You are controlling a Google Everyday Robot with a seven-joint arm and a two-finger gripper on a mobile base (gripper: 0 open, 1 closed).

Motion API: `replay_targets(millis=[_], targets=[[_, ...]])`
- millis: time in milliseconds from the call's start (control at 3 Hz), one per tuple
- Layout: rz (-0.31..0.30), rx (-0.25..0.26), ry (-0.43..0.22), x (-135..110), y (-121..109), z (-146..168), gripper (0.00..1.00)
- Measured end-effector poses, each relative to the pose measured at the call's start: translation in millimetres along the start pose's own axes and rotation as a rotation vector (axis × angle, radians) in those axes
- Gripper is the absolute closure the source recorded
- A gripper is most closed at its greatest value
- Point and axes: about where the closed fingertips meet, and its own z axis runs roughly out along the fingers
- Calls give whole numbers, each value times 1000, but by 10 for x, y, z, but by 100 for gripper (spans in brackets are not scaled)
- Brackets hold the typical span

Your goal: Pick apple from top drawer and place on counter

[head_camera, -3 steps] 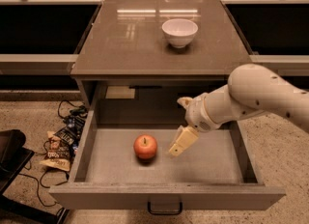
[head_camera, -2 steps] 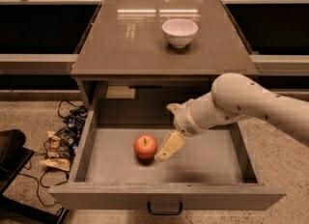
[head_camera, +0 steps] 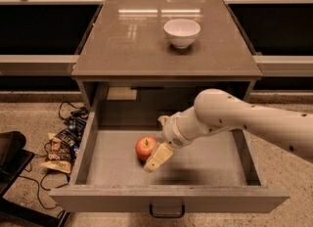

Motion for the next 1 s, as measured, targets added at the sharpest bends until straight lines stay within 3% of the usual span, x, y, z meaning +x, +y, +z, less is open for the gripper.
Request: replay_targets(millis=[333, 667, 1000], targets=[[9, -15, 2, 37, 56, 192, 2], [9, -42, -13, 16, 123, 390, 18], [7, -74, -43, -53, 173, 575, 41]])
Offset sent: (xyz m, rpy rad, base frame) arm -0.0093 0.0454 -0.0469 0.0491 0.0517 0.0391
